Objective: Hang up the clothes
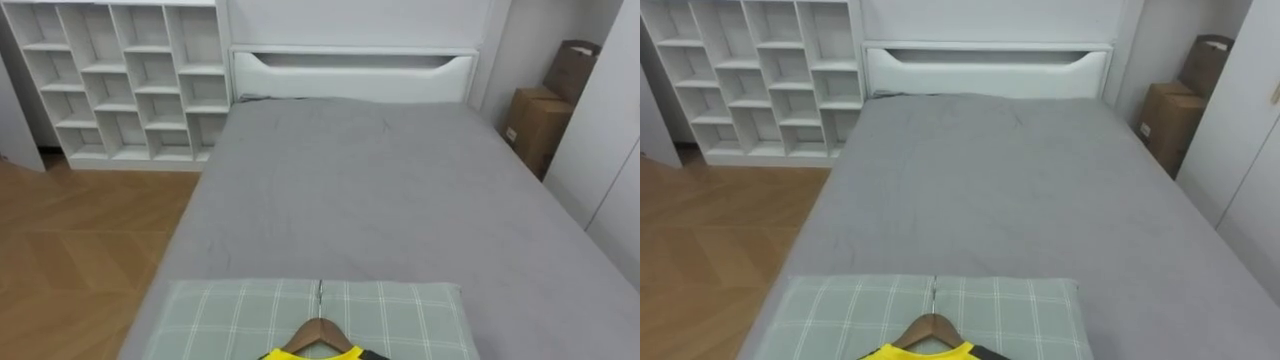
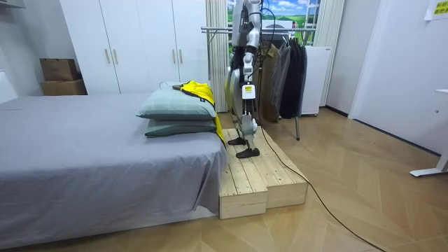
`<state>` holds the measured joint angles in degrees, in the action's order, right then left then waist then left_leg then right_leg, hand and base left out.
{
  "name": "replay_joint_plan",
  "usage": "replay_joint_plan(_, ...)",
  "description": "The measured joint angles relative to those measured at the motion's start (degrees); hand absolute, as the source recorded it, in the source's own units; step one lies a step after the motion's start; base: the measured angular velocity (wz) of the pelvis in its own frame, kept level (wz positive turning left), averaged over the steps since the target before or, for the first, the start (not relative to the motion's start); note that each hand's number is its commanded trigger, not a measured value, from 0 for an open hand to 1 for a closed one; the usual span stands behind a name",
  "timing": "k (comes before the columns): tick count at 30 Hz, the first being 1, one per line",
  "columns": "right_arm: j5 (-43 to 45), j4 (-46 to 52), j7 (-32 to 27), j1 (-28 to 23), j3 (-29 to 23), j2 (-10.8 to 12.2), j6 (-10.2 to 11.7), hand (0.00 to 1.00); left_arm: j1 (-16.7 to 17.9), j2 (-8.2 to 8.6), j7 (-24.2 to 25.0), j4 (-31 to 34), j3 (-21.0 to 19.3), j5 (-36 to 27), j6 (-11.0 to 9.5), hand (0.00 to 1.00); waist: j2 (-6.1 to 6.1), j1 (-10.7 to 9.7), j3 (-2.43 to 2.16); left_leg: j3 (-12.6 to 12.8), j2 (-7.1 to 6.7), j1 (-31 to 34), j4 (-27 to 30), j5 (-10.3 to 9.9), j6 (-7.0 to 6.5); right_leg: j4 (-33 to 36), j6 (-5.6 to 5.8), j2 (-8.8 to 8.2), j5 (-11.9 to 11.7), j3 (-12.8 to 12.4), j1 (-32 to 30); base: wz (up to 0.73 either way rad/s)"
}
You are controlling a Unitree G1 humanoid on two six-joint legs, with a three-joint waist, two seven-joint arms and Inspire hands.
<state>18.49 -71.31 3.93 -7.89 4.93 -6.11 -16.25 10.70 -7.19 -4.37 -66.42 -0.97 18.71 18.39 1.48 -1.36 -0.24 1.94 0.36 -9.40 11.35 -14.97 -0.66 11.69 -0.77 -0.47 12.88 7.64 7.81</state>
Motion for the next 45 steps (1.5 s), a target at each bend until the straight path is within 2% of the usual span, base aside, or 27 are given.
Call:
replay_joint_plan(11, -0.23, -0.38, 0.47, -0.3, 0.03, 0.0, -0.14, 0.0, 0.07, 0.03, 0.78, -0.06, 0.18, -0.23, 0.02, 0.0, -0.37, -0.37, 0.01, -0.24, -0.04, -0.2, -0.02, 0.0, 0.0, -0.11, 0.02, 0.0, 0.01, 0.11, 0.37, 0.0)
replay_joint_plan(26, -0.46, -0.36, 1.09, -0.09, 0.07, -0.02, 0.05, 0.0, 0.07, 0.02, 2.79, -0.04, 2.87, -0.59, -0.08, 0.0, -0.43, -0.28, 0.11, -0.35, -0.02, -0.12, -0.13, 0.0, 0.0, -0.12, 0.03, 0.01, 0.02, 0.25, 0.32, 0.0)
replay_joint_plan(45, -0.46, -0.2, 1.16, 0.16, 0.08, -0.02, 0.13, 0.0, -0.2, 0.02, 2.86, -0.04, 2.95, -0.58, -0.1, 0.0, -0.43, 0.06, 0.33, -0.27, -0.04, -0.07, -0.56, 0.0, 0.0, -0.22, 0.11, 0.01, 0.07, 0.25, 0.06, 0.0)
